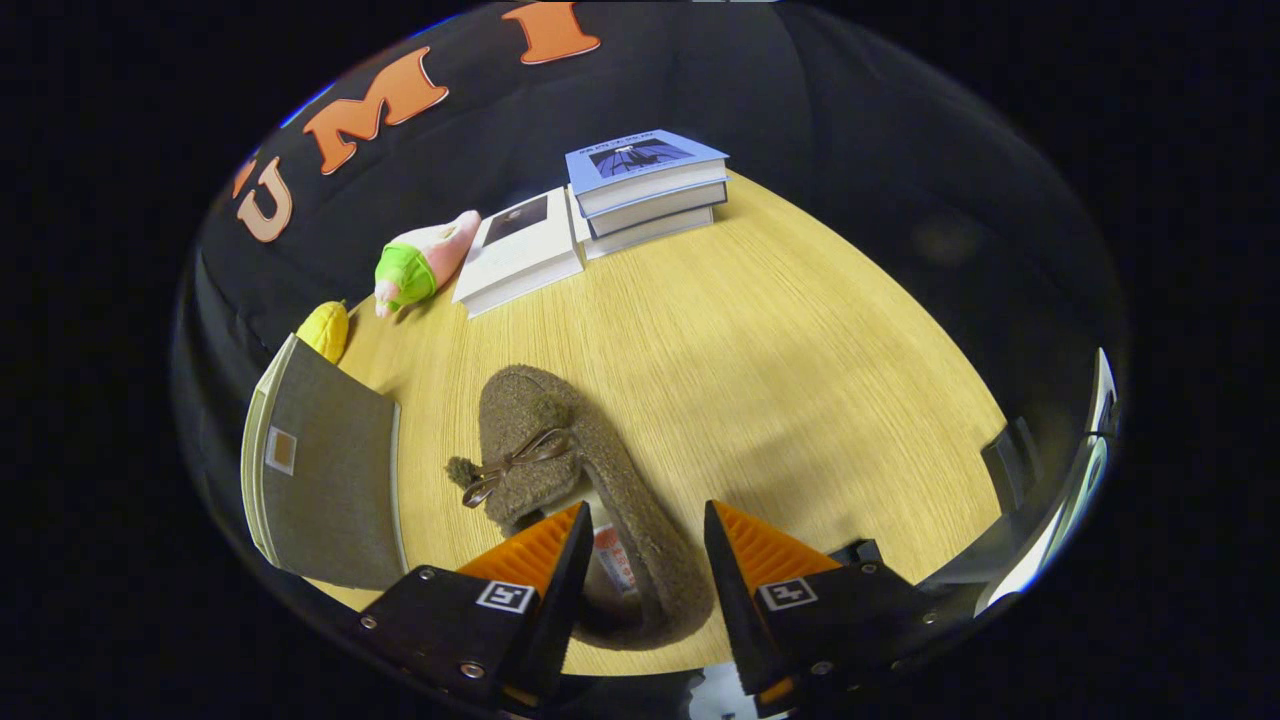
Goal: Open the storage box then place both shoes into the box .Put the left shoe in first, then the right shoe, with the right side of both shoes facing outward in a uniform manner.
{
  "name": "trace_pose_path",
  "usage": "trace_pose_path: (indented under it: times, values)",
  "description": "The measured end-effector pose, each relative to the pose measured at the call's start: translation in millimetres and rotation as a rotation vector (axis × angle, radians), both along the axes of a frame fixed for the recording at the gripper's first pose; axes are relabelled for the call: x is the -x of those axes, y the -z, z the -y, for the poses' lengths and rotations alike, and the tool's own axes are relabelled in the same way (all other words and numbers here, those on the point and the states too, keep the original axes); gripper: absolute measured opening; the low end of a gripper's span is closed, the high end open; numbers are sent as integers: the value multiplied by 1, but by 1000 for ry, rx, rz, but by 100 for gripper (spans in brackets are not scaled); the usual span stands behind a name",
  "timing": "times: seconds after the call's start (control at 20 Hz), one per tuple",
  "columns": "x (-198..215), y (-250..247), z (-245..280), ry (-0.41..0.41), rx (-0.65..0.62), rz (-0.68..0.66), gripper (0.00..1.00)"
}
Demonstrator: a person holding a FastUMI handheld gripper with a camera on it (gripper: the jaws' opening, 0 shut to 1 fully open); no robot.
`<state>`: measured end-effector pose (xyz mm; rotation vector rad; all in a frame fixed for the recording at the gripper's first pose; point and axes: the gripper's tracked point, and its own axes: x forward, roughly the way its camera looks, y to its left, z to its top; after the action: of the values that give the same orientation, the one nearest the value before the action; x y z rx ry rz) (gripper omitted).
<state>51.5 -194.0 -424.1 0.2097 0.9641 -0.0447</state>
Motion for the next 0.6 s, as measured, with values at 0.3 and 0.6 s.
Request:
trace_pose_path:
  times: [0.3, 0.6]
  values:
    - [1, 5, -5, 39, -14, -39, 4]
    - [-2, -31, -18, 132, -54, 30, 1]
